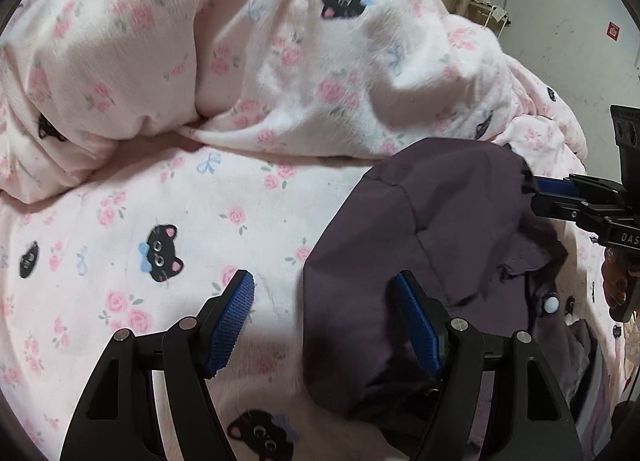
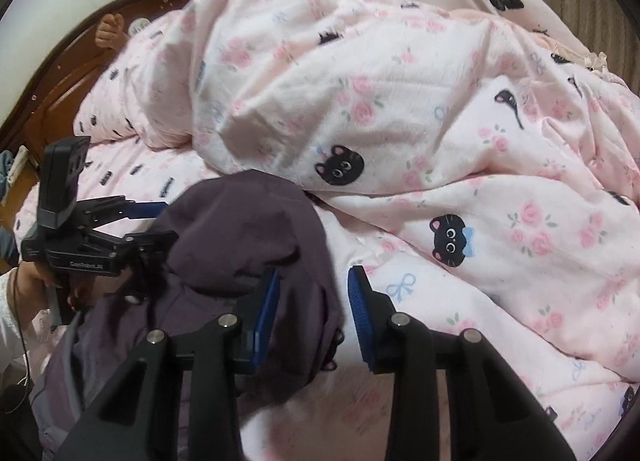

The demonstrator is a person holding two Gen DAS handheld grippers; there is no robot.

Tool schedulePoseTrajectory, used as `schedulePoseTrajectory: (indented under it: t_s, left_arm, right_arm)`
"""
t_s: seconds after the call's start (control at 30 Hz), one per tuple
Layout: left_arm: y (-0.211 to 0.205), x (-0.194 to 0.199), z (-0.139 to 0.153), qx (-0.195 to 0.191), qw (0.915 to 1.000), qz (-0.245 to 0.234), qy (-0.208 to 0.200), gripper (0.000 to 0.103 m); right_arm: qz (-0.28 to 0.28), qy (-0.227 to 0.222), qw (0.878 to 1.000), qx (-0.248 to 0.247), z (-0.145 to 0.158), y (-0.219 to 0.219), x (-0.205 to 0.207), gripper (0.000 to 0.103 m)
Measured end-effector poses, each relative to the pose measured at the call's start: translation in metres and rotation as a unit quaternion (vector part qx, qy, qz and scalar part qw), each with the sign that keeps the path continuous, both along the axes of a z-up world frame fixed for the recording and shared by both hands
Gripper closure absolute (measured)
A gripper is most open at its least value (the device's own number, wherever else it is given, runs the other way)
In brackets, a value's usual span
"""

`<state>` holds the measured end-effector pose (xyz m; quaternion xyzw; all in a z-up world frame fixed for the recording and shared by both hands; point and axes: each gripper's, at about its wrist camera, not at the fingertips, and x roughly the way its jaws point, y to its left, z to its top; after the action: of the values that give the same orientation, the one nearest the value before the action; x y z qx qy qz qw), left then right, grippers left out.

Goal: Fold clothes

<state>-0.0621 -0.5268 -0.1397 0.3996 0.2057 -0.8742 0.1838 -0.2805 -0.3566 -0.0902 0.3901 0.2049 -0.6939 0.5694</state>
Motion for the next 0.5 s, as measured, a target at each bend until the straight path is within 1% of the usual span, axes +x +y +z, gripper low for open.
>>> schedulePoseTrajectory:
  t_s: [0.07, 0.1, 0.13, 0.17, 0.2, 0.23, 0.27, 0.3, 0.33, 0.5]
  left_arm:
    - [-0.001, -0.001, -0.002, 0.004, 1.0, 0.001, 0.006, 0.037]
    - [0.0, -0.001, -0.001, 0.006, 0.9999, 0.0, 0.01, 0.041]
    - [0.001, -0.001, -0.001, 0.008, 0.9999, -0.001, 0.014, 0.049]
    - [0.002, -0.002, 0.0, 0.012, 0.9998, -0.003, 0.016, 0.054]
    - [0.003, -0.003, 0.0, 0.016, 0.9997, -0.007, 0.018, 0.065]
    - [0.006, -0.006, 0.001, 0.021, 0.9995, -0.014, 0.018, 0.074]
    - [0.009, -0.007, 0.002, 0.019, 0.9995, -0.019, 0.015, 0.079]
    - [0.012, -0.008, 0.003, 0.016, 0.9996, -0.022, 0.011, 0.092]
    - [0.015, -0.009, 0.005, 0.01, 0.9996, -0.024, 0.007, 0.1]
    - [0.023, 0.003, 0.032, -0.002, 0.9991, -0.024, 0.034, 0.101]
  right_arm:
    - [-0.002, -0.001, 1.0, 0.005, -0.005, -0.004, -0.002, 0.073]
    - [-0.002, -0.003, 1.0, 0.006, -0.007, -0.005, -0.003, 0.077]
    - [-0.003, -0.004, 1.0, 0.007, -0.008, -0.007, -0.003, 0.08]
    - [-0.004, -0.005, 1.0, 0.007, -0.009, -0.008, -0.003, 0.08]
    - [-0.006, -0.005, 1.0, 0.007, -0.009, -0.009, -0.003, 0.082]
    - [-0.006, -0.007, 1.0, 0.005, -0.009, -0.009, -0.003, 0.086]
    - [-0.005, -0.009, 1.0, 0.003, -0.008, -0.009, -0.002, 0.088]
    - [-0.005, -0.009, 1.0, 0.002, -0.006, -0.009, -0.001, 0.095]
    - [-0.005, -0.009, 1.0, 0.001, -0.004, -0.009, 0.001, 0.098]
    - [0.004, -0.004, 1.0, -0.018, 0.02, 0.009, 0.013, 0.099]
